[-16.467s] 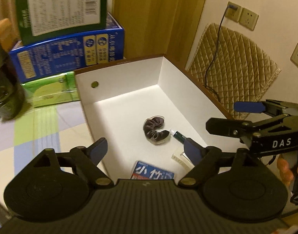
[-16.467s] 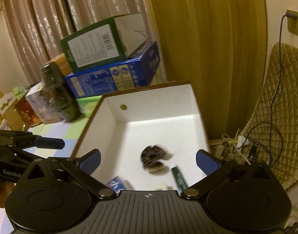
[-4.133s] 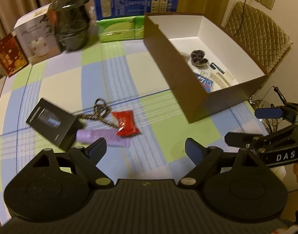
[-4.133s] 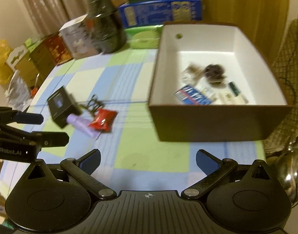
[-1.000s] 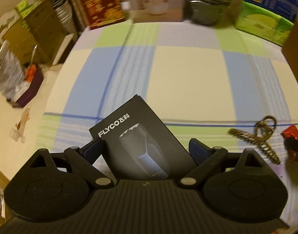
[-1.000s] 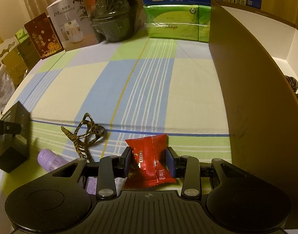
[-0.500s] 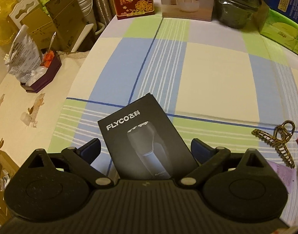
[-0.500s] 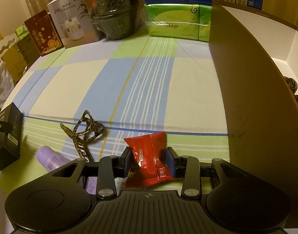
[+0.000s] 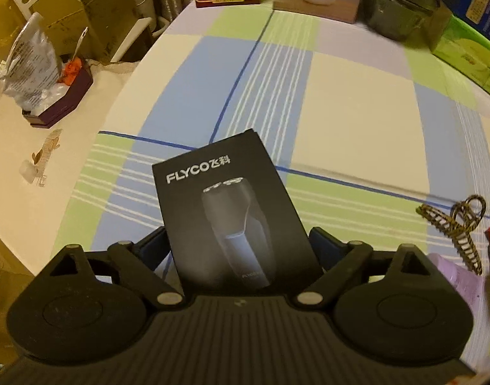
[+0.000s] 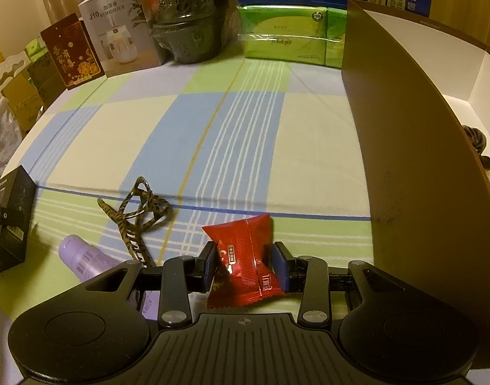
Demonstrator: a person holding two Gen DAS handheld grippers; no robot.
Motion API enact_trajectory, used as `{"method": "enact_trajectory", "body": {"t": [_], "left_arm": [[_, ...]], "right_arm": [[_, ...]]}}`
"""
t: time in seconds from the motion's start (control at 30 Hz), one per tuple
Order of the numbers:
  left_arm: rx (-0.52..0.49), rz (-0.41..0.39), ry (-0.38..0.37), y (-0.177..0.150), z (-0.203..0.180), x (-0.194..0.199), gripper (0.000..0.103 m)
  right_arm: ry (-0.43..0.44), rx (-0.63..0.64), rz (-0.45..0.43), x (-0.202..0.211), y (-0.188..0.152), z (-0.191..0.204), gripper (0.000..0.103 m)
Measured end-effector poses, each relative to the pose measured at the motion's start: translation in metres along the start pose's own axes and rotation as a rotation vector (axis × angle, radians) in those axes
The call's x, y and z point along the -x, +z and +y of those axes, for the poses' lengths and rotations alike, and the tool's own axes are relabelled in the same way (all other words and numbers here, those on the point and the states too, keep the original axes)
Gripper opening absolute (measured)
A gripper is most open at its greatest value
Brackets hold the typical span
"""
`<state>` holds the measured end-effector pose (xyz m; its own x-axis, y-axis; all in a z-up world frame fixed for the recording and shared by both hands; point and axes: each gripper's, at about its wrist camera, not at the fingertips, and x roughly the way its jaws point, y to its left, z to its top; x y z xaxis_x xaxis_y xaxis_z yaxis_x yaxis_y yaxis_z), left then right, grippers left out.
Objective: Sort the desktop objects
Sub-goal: 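Lift the FLYCO box and red packet with both tools off the table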
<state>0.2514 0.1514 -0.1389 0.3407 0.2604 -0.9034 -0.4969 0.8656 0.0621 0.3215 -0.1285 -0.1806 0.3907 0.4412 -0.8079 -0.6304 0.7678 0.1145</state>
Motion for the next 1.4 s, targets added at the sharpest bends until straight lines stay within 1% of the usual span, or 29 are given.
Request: {"method": "enact_trajectory", "body": {"t": [0.13, 0.23, 0.3, 0.33, 0.37, 0.43, 0.63, 0.73, 0.8, 0.83, 0.87, 0.97, 1.13, 1.4], "left_arm": [[-0.054, -0.028, -0.02, -0.005, -0.003, 0.001, 0.087], [-0.186, -0.047, -0.096, -0.014, -0.013, 0.007, 0.079], [-0.228, -0.03, -0.116, -0.02, -0.018, 0.007, 0.077], [-0.225, -0.024, -0.121, -0.022, -0.018, 0.006, 0.077], [-0.215, -0.018, -0.127, -0.023, -0.019, 0.005, 0.077], [-0.186, -0.008, -0.132, -0.022, -0.018, 0.004, 0.077], [-0.174, 0.002, -0.118, -0.01, -0.024, -0.004, 0.078], [-0.18, 0.016, -0.097, -0.003, -0.028, -0.011, 0.078], [-0.18, 0.011, -0.099, -0.002, -0.031, -0.011, 0.077], [-0.185, 0.009, -0.098, -0.002, -0.032, -0.011, 0.077], [-0.192, 0.004, -0.096, -0.003, -0.034, -0.01, 0.076], [-0.216, -0.001, -0.109, -0.008, -0.039, -0.007, 0.076], [-0.234, 0.003, -0.122, -0.02, -0.044, 0.0, 0.076], [-0.237, -0.001, -0.136, -0.04, -0.041, 0.018, 0.076]], "right_arm": [[-0.003, 0.0, 0.002, 0.001, -0.001, 0.0, 0.035], [-0.003, 0.004, 0.005, 0.001, 0.0, 0.001, 0.035], [-0.003, 0.012, 0.008, 0.001, 0.0, 0.001, 0.036], [-0.003, 0.015, 0.011, 0.001, 0.0, 0.002, 0.038], [-0.003, 0.019, 0.014, 0.0, 0.0, 0.002, 0.046], [-0.006, 0.028, 0.02, 0.0, -0.001, 0.003, 0.055], [-0.014, 0.037, 0.018, -0.002, 0.001, 0.003, 0.054], [-0.027, 0.057, 0.023, -0.005, 0.003, 0.005, 0.053], [-0.051, 0.092, 0.028, -0.005, 0.002, 0.008, 0.045], [-0.056, 0.109, 0.028, -0.005, 0.002, 0.009, 0.038], [-0.048, 0.115, 0.03, -0.005, 0.002, 0.01, 0.033], [-0.052, 0.111, 0.039, -0.003, 0.0, 0.01, 0.031], [-0.053, 0.098, 0.041, 0.004, -0.005, 0.01, 0.031], [-0.025, 0.078, 0.003, 0.03, -0.011, 0.014, 0.03]]}}
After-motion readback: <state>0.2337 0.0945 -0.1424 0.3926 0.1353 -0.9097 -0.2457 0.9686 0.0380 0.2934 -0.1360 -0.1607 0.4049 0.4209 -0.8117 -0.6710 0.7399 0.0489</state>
